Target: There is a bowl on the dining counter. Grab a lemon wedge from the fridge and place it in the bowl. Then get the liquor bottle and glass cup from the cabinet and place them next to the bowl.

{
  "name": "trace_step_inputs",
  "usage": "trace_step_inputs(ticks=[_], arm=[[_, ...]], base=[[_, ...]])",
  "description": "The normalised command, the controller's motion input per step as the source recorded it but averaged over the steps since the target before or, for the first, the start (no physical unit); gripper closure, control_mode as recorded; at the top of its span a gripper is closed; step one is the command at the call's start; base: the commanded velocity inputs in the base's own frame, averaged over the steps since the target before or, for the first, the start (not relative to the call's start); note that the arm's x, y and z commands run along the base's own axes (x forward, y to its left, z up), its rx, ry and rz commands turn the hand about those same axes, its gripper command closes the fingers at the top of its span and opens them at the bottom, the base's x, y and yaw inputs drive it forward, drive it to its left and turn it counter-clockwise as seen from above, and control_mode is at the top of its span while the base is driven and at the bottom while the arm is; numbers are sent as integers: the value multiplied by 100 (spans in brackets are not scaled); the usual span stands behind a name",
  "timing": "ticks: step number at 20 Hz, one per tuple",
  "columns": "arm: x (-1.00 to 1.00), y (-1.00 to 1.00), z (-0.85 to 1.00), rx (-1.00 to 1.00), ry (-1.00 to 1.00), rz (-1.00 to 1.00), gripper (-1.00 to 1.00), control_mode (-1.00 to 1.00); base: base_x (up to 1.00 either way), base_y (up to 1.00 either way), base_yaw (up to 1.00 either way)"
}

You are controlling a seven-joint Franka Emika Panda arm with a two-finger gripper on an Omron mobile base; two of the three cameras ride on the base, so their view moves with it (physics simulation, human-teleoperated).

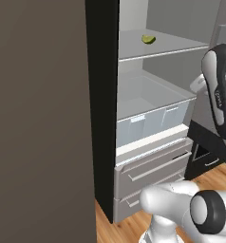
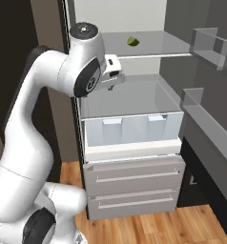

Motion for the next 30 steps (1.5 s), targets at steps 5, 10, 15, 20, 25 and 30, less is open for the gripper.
trace_step_inputs(ticks=[5, 10, 15, 20, 25, 30], arm=[[-55, 65, 50, 7, 19, 0, -100, -100], [-55, 33, 11, 6, 2, -4, -100, -100], [-39, 19, -39, 9, -21, -12, -100, -100], [-1, 40, -53, 4, -31, -15, -100, -100], [22, 38, -39, 0, -16, -13, -100, -100], [41, -1, -1, 0, 7, -5, -100, -100]], base=[[0, 0, 0], [0, 0, 0], [0, 0, 0], [0, 0, 0], [0, 0, 0], [0, 0, 0]])
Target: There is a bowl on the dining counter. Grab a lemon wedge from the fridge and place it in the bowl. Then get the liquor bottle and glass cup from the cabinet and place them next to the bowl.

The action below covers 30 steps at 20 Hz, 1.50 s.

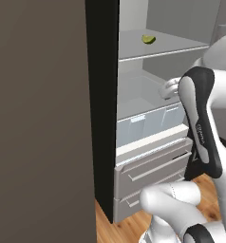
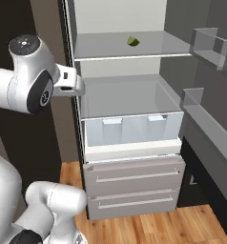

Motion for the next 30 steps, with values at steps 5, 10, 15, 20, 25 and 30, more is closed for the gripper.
trace_step_inputs(ticks=[5, 10, 15, 20, 25, 30], arm=[[19, -9, 0, 0, 12, 0, -100, -100], [26, -2, -3, 0, 6, 0, -100, -100], [8, -14, -7, 0, 0, 0, -100, -100], [0, -50, -8, 0, 0, 0, -100, 100], [0, 0, 0, 0, 0, 0, -100, 100], [0, 0, 0, 0, 0, 0, -100, 100]], base=[[0, 0, 0], [0, 0, 0], [0, 0, 0], [0, -40, 0], [17, -100, 1], [66, -63, 9]])
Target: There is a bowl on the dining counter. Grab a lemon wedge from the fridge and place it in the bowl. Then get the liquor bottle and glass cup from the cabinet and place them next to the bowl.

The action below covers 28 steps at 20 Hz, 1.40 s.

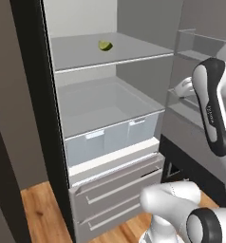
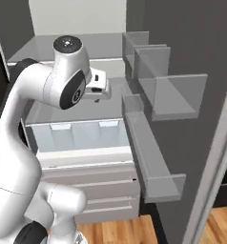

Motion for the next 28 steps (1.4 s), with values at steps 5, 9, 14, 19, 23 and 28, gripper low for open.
trace_step_inputs(ticks=[5, 9, 14, 19, 23, 28], arm=[[0, 0, 0, 0, 0, 0, -100, 100], [0, 0, 0, 0, 0, 0, -100, 100], [0, 0, 0, 0, 0, 0, -100, 100], [0, 0, 0, 0, 0, 0, -100, 100], [-11, 2, 66, 0, -37, 9, -100, -100], [-4, 15, 86, 0, -42, 4, -100, -100]], base=[[71, 2, 12], [85, 13, 12], [98, 1, 10], [53, 0, 10], [0, 0, 0], [0, 0, 0]])
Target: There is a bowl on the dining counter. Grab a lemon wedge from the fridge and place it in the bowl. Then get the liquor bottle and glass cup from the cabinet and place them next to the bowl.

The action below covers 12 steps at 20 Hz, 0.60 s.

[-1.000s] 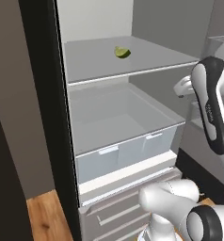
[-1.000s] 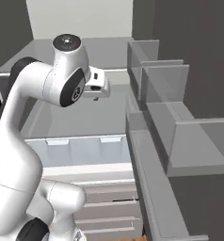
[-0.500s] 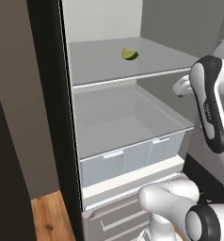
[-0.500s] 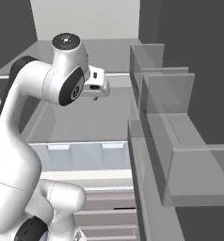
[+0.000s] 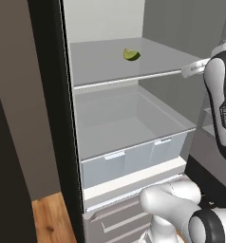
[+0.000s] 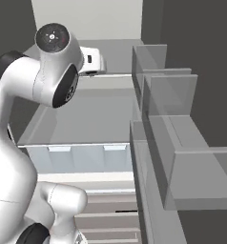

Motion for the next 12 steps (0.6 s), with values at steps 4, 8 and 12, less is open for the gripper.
trace_step_inputs(ticks=[4, 8, 12], arm=[[26, 34, 44, 0, -20, 0, -100, -100], [60, 34, 18, 0, -2, 0, -100, -100], [72, 40, 4, 0, 4, 0, -100, -100]], base=[[0, 0, 0], [0, 0, 0], [0, 0, 0]])
